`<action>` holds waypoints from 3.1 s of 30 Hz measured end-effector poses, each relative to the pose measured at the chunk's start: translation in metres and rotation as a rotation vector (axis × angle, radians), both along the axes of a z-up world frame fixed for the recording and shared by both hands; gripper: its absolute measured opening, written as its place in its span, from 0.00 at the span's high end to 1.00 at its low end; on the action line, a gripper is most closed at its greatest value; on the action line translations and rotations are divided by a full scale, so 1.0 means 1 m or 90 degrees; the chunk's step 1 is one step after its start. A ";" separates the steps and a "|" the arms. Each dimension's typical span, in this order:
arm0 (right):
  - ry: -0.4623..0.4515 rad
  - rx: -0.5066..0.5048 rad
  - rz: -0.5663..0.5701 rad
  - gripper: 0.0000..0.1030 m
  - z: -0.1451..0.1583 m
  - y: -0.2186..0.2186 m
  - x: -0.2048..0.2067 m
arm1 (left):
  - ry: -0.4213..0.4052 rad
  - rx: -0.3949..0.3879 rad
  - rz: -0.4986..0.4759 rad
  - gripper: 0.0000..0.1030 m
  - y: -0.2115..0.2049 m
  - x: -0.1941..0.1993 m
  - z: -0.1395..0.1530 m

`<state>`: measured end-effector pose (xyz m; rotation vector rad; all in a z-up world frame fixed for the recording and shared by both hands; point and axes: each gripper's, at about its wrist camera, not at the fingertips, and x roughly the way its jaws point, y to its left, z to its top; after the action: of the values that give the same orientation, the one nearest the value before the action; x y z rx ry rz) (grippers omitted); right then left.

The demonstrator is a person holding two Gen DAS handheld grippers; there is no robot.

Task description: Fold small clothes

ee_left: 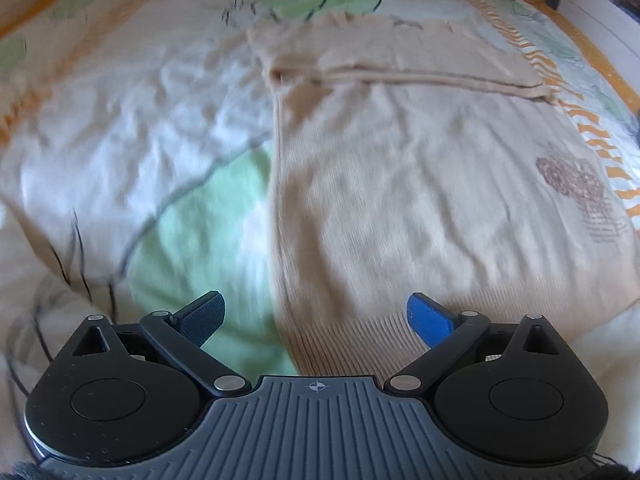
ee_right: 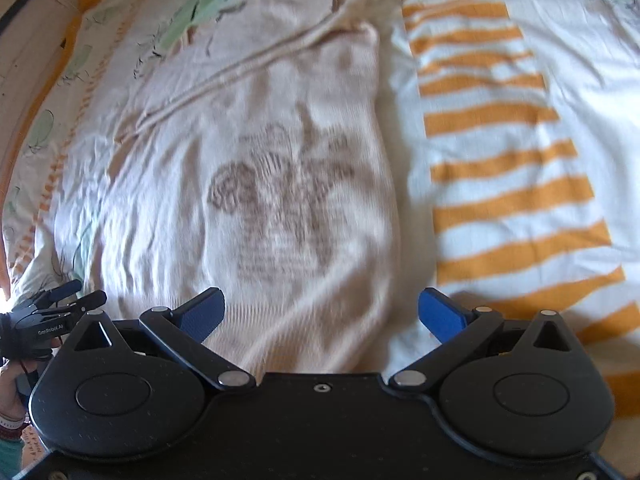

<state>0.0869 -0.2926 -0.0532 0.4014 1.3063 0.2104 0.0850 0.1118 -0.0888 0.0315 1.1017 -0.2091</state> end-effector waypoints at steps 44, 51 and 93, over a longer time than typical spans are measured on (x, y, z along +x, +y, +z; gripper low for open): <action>-0.150 0.238 -0.068 0.83 0.022 -0.015 -0.008 | -0.114 -0.234 0.106 0.94 0.028 0.009 0.050; -0.226 0.251 -0.094 0.83 0.042 -0.022 0.043 | -0.179 -0.252 0.114 0.94 0.027 0.057 0.079; -0.341 0.036 -0.072 0.34 -0.016 -0.029 0.215 | -0.207 -0.115 0.019 0.52 -0.007 0.189 0.029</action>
<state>0.3016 -0.3212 -0.0690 0.4298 0.7500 0.2398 0.2741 0.1044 -0.0595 -0.1084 0.7564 -0.2660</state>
